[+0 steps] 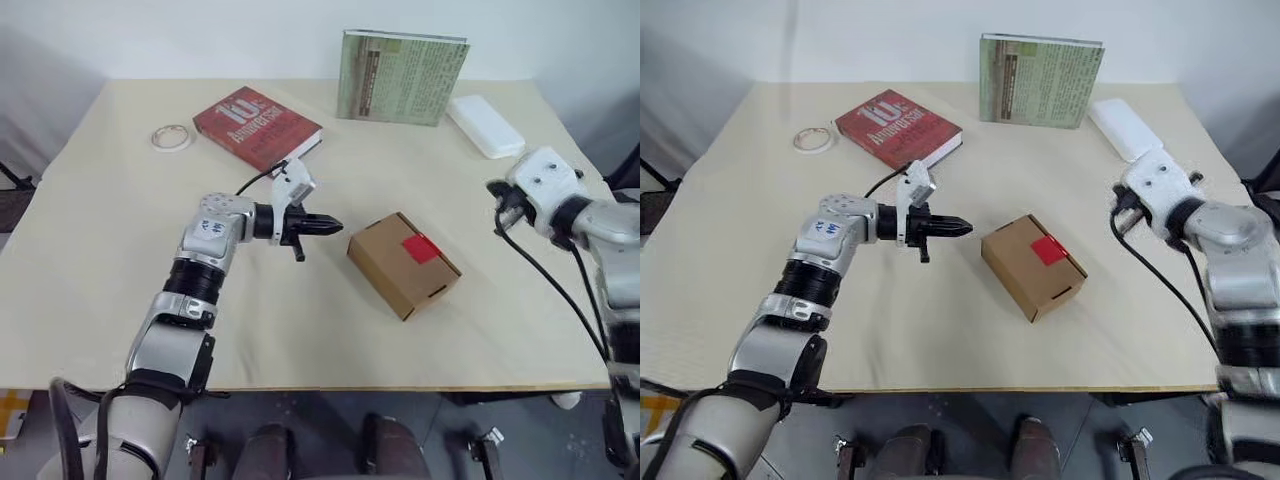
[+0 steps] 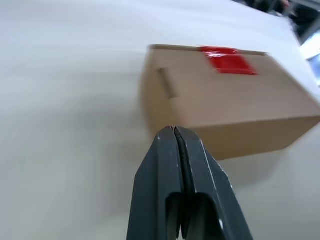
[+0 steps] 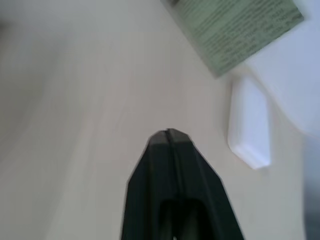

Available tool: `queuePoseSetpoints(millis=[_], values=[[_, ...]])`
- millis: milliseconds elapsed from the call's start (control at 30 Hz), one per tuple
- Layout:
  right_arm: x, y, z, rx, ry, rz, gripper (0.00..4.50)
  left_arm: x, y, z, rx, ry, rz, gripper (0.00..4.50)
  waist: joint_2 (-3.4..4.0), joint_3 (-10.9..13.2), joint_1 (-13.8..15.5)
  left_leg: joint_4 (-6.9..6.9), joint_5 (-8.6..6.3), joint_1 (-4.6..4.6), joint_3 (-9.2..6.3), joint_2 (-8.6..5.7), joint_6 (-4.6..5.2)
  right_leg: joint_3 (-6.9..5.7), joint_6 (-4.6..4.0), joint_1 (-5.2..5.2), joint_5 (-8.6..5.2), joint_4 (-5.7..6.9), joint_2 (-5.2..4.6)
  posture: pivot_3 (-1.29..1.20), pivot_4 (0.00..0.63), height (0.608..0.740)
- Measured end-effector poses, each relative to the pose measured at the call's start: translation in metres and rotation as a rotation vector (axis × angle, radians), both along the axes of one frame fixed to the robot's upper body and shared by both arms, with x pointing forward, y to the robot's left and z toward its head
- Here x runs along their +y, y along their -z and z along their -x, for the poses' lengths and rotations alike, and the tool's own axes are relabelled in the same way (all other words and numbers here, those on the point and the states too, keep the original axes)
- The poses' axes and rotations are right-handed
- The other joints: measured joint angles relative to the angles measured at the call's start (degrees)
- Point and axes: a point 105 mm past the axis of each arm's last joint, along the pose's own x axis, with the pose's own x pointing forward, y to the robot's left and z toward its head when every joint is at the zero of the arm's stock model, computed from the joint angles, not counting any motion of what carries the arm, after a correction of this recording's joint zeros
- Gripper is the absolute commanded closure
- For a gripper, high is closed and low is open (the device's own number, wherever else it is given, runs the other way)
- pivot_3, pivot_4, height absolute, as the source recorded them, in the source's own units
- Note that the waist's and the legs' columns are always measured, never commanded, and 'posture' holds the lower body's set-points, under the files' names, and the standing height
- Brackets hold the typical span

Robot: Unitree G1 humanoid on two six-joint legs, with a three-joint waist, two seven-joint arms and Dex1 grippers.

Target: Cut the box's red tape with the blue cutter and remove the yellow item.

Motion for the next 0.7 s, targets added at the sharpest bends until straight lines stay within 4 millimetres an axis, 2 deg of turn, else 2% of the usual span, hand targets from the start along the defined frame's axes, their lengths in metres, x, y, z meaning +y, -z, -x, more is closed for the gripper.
queuePoseSetpoints(millis=[67,133,267,367,500,700], values=[[-0.001,0.017,0.034,0.126,0.015,0.018,4.50,-0.004,0.000,-0.011,-0.021,-0.037,0.007,4.47,0.00,0.00,0.77,0.03,-0.03,-0.09,0.00,-0.06,0.06,0.01,0.01,0.01,0.00,-0.11,-0.03,0.00,0.150,0.740],[0.012,0.035,0.065,0.247,-0.005,0.011,4.50,-0.015,0.000,-0.016,-0.052,-0.052,0.025,4.47,-0.09,0.00,1.34,0.12,-0.06,-0.11,0.01,-0.07,0.11,0.02,0.01,0.02,0.01,-0.16,-0.03,0.00,0.150,0.740],[0.043,0.055,0.097,0.363,-0.069,-0.027,4.50,-0.045,0.011,-0.014,-0.073,-0.027,0.019,4.47,-0.12,0.01,1.41,0.30,-0.10,-0.16,0.02,-0.06,0.17,0.05,0.00,0.04,0.02,-0.16,-0.04,0.00,0.150,0.740],[0.060,0.070,0.102,0.384,-0.061,-0.106,4.50,-0.060,0.021,-0.008,-0.051,0.003,0.013,4.47,-0.13,0.02,0.83,0.36,-0.10,-0.16,0.03,-0.04,0.17,0.06,-0.03,0.03,0.03,-0.09,-0.03,0.00,0.150,0.740],[0.080,0.080,0.095,0.365,-0.058,-0.177,4.50,-0.072,0.031,0.004,-0.027,0.101,-0.022,4.47,-0.13,0.02,0.17,0.38,-0.10,-0.16,0.02,-0.05,0.17,0.07,-0.03,0.02,0.03,-0.05,-0.04,0.00,0.150,0.740],[0.091,0.079,0.084,0.333,-0.033,-0.225,4.50,-0.054,0.028,0.003,-0.023,0.125,-0.066,4.47,-0.12,0.01,-0.12,0.37,-0.10,-0.14,0.01,-0.03,0.17,0.07,-0.03,-0.01,0.03,0.02,-0.03,0.00,0.150,0.740]])
